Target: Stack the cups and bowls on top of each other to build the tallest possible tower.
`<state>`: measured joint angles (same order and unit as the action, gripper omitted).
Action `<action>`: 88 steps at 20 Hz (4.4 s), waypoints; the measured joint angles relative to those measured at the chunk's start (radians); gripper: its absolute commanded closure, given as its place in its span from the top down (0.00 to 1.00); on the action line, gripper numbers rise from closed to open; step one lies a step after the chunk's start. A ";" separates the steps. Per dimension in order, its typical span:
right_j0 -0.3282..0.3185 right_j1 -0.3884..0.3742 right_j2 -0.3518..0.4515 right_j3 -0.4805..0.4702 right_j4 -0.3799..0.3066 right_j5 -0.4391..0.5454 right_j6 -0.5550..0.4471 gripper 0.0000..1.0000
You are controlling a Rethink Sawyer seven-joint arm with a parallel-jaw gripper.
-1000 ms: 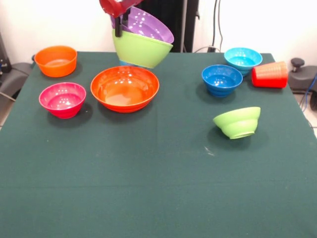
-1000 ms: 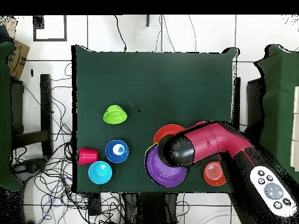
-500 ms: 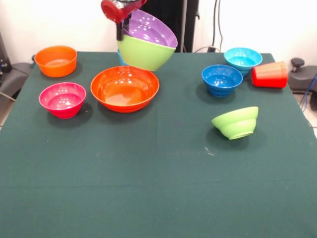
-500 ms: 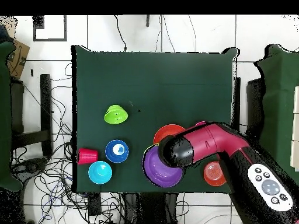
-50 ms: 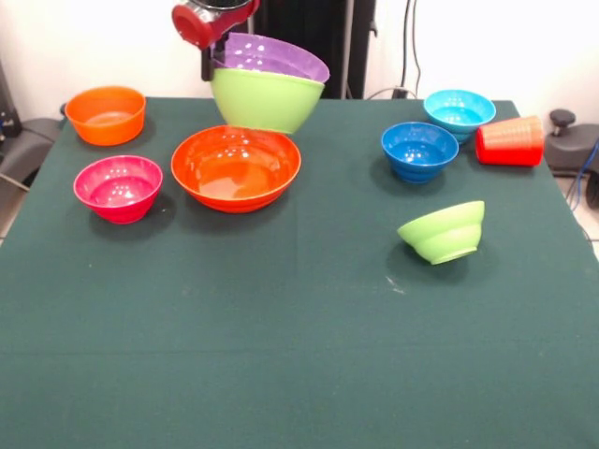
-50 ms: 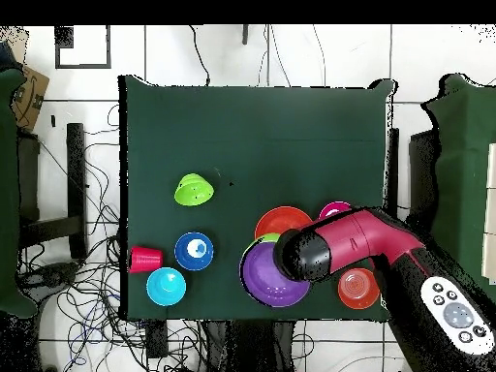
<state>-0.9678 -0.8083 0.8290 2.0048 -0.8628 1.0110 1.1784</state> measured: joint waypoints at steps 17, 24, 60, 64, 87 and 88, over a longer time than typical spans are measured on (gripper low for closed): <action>-0.005 0.003 0.000 -0.001 -0.083 0.000 0.000 0.00; -0.005 0.024 -0.009 -0.019 -0.108 0.000 0.000 0.00; -0.013 0.056 -0.015 -0.044 -0.106 0.172 -0.011 0.00; -0.038 0.045 0.013 -0.044 -0.081 0.169 -0.011 0.00; -0.153 0.017 0.139 -0.043 -0.042 0.070 -0.011 0.00; -0.156 0.017 0.142 -0.043 -0.042 0.070 -0.011 0.00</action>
<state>-1.1239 -0.7917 0.9712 1.9615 -0.9043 1.0808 1.1671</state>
